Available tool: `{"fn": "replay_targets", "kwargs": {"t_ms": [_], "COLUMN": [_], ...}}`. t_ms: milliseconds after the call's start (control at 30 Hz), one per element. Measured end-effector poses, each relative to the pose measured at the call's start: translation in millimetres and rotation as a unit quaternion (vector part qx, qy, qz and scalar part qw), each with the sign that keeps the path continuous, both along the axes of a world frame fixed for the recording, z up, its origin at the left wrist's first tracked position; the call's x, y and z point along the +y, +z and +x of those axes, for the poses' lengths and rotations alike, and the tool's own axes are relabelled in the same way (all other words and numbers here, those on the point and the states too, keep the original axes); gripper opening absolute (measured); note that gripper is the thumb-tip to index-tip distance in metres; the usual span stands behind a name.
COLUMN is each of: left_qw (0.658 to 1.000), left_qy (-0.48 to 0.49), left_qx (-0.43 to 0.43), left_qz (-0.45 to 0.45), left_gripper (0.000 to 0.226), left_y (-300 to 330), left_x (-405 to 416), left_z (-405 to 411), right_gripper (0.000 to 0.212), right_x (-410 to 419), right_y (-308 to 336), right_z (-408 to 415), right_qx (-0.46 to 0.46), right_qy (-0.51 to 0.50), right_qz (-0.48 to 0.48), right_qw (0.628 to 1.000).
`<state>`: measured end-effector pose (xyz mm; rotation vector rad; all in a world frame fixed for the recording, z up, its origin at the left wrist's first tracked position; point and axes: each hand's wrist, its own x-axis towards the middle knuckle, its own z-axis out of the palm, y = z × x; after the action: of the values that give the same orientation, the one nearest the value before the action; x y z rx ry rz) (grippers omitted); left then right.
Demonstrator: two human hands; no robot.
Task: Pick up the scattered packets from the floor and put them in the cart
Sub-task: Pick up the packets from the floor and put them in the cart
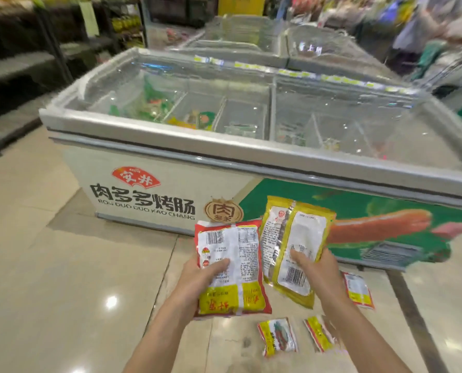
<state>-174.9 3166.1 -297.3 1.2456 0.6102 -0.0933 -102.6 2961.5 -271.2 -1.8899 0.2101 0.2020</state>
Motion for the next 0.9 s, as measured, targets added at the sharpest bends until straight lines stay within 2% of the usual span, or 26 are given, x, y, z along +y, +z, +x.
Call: {"fn": "replay_targets", "kwargs": {"t_ms": [133, 233, 367, 533, 633, 767, 900], "left_qw": [0.997, 0.987, 0.969, 0.934, 0.906, 0.85, 0.798], "left_qy": [-0.063, -0.128, -0.198, -0.318, -0.387, -0.489, -0.565], "left_qx": [-0.053, -0.095, -0.148, -0.158, -0.148, -0.153, -0.151], "left_qz": [-0.008, 0.006, 0.005, -0.048, -0.082, -0.118, -0.148], "left_gripper": [0.024, 0.037, 0.02, 0.013, 0.024, 0.039, 0.015], "left_y": [87.6, 135.8, 181.6, 209.2, 216.4, 234.4, 248.6], "left_x": [-68.4, -133.1, -235.9, -394.4, -494.6, -619.9, -739.6], "left_z": [-20.9, -36.1, -63.2, -124.0, -171.6, -238.7, -296.6], "right_gripper": [0.031, 0.036, 0.033, 0.027, 0.024, 0.022, 0.026], "right_x": [-76.0, -149.5, -254.4, -391.8, -473.9, -569.3, -647.4], "right_y": [84.5, 125.4, 159.2, 187.6, 201.8, 221.9, 239.0], "right_z": [-57.9, -108.8, -187.1, -312.6, -397.9, -501.5, -579.2], "right_qx": [-0.04, -0.067, -0.111, -0.162, -0.173, -0.195, -0.216], "right_qy": [-0.065, -0.151, -0.261, -0.406, -0.467, -0.549, -0.619], "right_qz": [0.006, 0.007, 0.015, 0.015, -0.018, -0.042, -0.055], "right_qw": [0.997, 0.986, 0.959, 0.899, 0.867, 0.812, 0.753]}}
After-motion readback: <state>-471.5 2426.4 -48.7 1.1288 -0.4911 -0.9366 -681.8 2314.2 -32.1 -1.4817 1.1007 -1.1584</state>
